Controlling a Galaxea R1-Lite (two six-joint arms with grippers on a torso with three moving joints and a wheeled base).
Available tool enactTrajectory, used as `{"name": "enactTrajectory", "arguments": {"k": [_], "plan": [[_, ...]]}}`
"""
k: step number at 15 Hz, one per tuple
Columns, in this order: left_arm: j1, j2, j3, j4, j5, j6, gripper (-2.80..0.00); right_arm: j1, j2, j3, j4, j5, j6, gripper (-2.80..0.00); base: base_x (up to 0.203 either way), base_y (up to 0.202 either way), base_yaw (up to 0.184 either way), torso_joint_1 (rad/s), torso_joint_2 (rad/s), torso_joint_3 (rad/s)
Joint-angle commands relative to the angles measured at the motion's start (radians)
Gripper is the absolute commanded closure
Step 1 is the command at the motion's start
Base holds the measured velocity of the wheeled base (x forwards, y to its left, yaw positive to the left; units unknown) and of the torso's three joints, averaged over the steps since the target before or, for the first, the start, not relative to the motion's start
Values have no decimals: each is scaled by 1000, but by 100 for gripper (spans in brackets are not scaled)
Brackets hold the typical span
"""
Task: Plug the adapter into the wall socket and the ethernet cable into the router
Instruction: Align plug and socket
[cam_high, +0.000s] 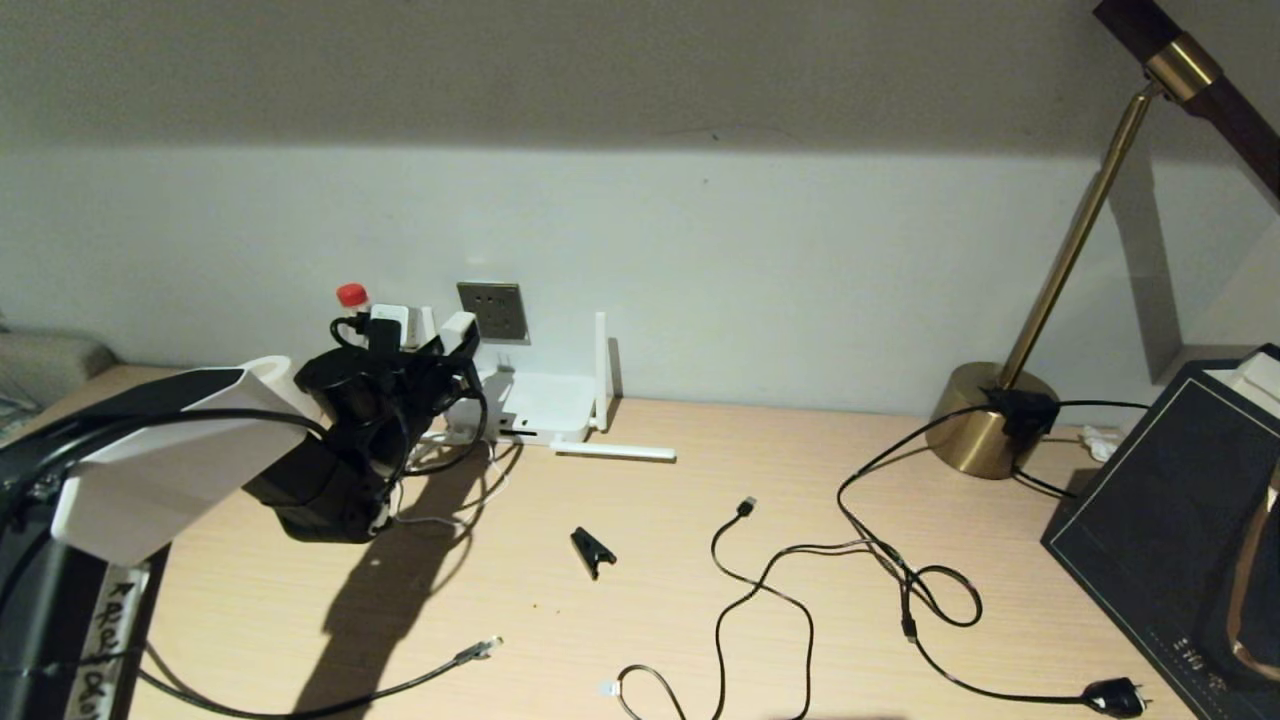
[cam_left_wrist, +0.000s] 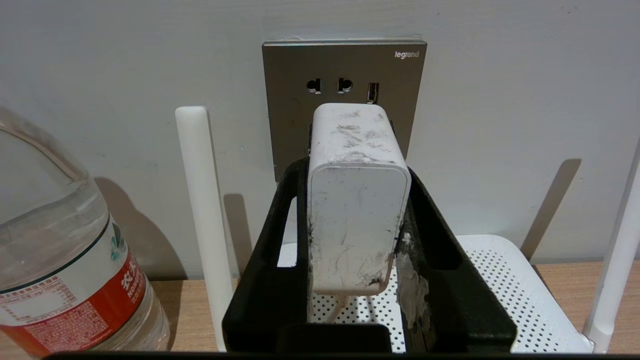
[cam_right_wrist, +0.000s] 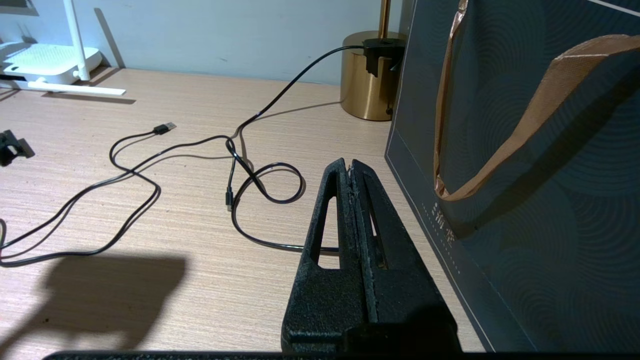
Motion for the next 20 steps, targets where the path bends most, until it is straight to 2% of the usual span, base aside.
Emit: {"name": "enactTrajectory", "arguments": {"k": [1, 20], "plan": [[-1, 0, -13, -1, 1, 0, 0, 0, 1, 35, -1, 1, -1, 0, 0, 0, 0, 0, 0, 0], [-6, 30, -81, 44, 1, -3, 0, 0, 1, 35, -1, 1, -1, 0, 0, 0, 0, 0, 0, 0]]}}
